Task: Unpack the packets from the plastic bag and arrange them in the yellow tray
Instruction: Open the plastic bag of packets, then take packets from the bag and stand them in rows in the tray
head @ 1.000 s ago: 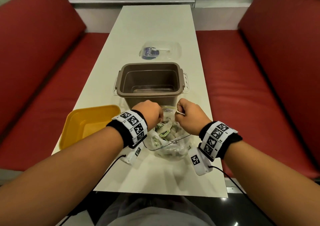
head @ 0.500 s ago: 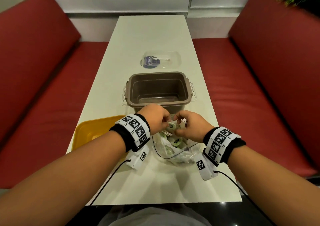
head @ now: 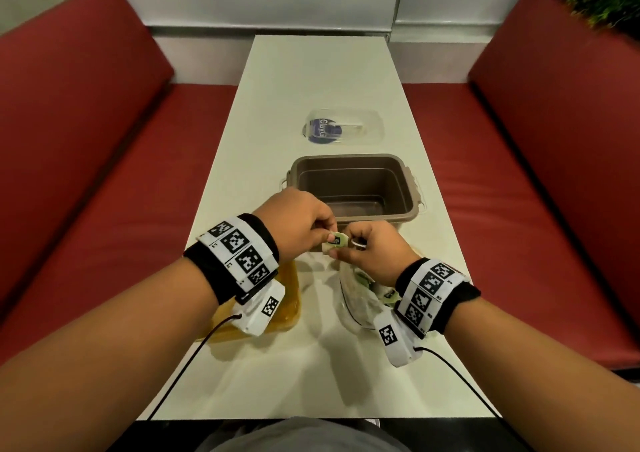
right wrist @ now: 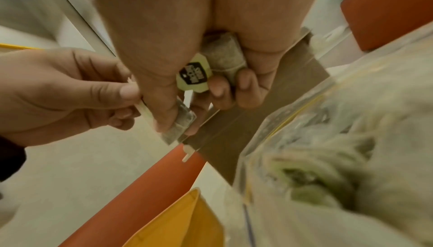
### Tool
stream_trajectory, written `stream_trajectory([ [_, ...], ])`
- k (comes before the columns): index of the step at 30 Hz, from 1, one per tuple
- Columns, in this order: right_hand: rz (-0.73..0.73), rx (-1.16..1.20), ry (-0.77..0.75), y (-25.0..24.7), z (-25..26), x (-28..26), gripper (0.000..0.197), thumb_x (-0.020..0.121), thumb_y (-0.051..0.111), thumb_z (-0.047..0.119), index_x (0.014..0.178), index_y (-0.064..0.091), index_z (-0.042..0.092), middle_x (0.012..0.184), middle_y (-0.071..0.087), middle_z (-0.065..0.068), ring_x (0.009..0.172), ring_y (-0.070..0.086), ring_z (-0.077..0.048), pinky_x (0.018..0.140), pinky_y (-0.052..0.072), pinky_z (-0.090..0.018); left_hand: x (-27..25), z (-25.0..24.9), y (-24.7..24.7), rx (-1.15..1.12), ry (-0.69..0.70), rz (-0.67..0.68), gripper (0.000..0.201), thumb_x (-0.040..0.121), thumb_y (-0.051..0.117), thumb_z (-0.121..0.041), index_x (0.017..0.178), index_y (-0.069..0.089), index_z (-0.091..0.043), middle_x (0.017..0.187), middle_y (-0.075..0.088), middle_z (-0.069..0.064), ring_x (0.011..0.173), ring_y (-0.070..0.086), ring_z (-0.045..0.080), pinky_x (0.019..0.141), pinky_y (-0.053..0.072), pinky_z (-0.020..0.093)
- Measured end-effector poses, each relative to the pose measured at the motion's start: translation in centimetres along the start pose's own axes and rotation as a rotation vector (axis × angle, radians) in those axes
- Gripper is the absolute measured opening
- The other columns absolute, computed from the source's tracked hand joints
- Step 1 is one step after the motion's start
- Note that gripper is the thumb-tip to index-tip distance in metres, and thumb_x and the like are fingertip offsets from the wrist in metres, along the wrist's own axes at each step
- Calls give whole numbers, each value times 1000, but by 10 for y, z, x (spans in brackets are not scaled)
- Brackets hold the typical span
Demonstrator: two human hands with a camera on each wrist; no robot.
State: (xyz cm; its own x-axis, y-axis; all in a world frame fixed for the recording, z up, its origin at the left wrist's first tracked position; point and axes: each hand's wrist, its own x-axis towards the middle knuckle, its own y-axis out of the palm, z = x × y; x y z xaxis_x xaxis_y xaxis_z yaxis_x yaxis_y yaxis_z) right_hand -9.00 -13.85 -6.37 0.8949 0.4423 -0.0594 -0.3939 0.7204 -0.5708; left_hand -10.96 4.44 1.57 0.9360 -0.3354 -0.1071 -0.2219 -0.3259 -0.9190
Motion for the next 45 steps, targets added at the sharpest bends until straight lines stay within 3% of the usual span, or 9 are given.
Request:
stream_trajectory([
  [5, 135, -207, 48, 34, 17, 13, 18, 84, 76, 39, 93, 64, 28, 85, 64, 8, 81, 58, -9, 75, 48, -27, -20, 34, -15, 120, -177, 15, 12, 86, 72, -31, 97, 76, -26, 92, 72, -8, 85, 62, 11, 79, 47, 26],
  [8, 196, -266, 138, 54, 22, 21, 34, 89, 68, 36, 119, 61, 21, 100, 64, 4, 96, 62, -16, 84, 51, -30, -23, 59, -9, 155, -303, 54, 10, 83, 75, -27, 93, 76, -26, 91, 72, -5, 87, 65, 16, 80, 52, 29],
  [12, 226, -283, 246, 75, 26, 36, 47, 88, 67, 34, 130, 54, 18, 114, 66, -4, 103, 63, -21, 85, 52, -31, -17, 84, 17, 179, -421, 144, 3, 80, 75, -23, 83, 75, -25, 84, 71, -4, 82, 66, 18, 71, 49, 27],
  [19, 251, -274, 327, 82, 20, 30, 43, 83, 71, 21, 124, 57, 19, 96, 64, 1, 92, 63, -18, 80, 54, -31, 6, 97, 47, 202, -476, 166, 8, 81, 73, -29, 80, 72, -21, 79, 70, 0, 73, 66, 22, 73, 58, 34],
  [28, 219, -249, 361, 84, 13, 0, 43, 81, 71, 21, 121, 54, 20, 98, 65, -1, 91, 63, -19, 72, 48, -27, 12, 79, 75, 320, -402, 227, 14, 86, 67, -31, 88, 67, -18, 75, 62, 2, 70, 62, 23, 73, 56, 33],
  [33, 133, -186, 316, 79, 13, -4, 21, 82, 65, 18, 93, 47, 19, 80, 57, 1, 70, 54, -18, 57, 41, -27, 8, 75, 68, 315, -396, 223, 19, 83, 71, -35, 86, 66, -17, 75, 62, 2, 70, 62, 22, 72, 56, 33],
  [38, 44, 103, 271, 74, 20, -4, 13, 89, 59, 10, 79, 51, 13, 64, 58, -6, 57, 58, -21, 60, 53, -37, -6, 74, 39, 101, -156, 142, 14, 89, 65, -38, 97, 70, -28, 91, 68, -9, 77, 58, 8, 73, 47, 22],
  [41, 20, 298, 213, 76, 18, -3, 14, 92, 65, 7, 81, 57, 12, 72, 64, -9, 66, 67, -24, 71, 60, -50, -23, 63, 20, -56, 8, 130, 13, 88, 67, -36, 100, 70, -31, 83, 62, -19, 66, 49, -3, 61, 32, 12],
  [45, -15, 256, 101, 79, 16, -1, 12, 88, 73, 19, 81, 63, 18, 76, 65, -8, 72, 59, -17, 72, 55, -44, -28, 59, 21, 6, 15, 123, 15, 90, 64, -35, 103, 70, -29, 92, 68, -12, 69, 51, 2, 65, 36, 18],
])
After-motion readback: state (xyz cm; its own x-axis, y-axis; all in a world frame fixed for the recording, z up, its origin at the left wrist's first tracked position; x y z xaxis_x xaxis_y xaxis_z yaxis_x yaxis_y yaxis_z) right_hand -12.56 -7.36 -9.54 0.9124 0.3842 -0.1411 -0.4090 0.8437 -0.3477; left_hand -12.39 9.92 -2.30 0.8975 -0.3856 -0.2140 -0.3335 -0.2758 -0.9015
